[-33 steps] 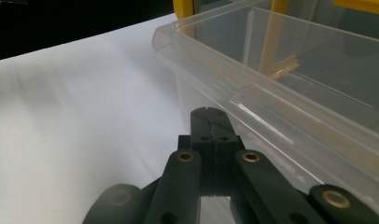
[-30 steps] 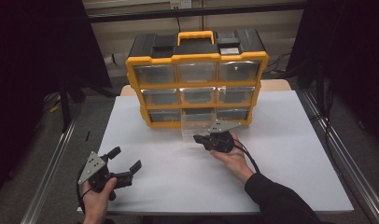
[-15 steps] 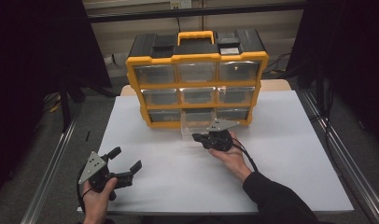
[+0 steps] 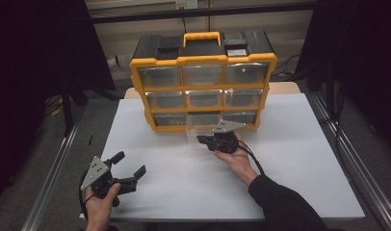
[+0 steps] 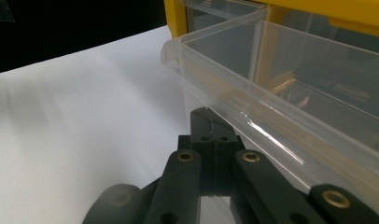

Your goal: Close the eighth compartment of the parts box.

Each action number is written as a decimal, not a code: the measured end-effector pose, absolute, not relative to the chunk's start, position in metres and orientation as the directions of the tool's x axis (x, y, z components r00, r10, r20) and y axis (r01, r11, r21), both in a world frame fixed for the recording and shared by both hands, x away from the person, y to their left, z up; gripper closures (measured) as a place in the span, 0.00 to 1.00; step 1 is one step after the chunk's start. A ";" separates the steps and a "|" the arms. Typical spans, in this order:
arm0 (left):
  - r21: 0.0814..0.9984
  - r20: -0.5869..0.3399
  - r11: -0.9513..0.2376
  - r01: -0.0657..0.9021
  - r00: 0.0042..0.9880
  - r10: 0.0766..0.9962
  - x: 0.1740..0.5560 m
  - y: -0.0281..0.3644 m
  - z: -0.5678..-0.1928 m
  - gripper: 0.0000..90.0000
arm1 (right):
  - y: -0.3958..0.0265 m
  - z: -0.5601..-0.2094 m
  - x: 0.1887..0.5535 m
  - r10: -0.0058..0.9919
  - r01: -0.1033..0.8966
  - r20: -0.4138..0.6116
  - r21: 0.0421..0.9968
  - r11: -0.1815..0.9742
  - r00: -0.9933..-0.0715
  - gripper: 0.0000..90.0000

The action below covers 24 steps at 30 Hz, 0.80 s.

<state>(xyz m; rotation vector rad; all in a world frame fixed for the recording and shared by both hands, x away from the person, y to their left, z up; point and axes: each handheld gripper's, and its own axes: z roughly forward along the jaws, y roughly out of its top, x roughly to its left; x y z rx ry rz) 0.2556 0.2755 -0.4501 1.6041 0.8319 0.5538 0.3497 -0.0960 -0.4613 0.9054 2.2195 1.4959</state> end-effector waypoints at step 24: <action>0.975 -0.085 -0.068 0.213 0.634 0.769 0.256 0.276 -0.450 0.04 | -0.095 -0.465 0.354 0.663 0.332 0.093 0.911 0.244 -0.743 1.00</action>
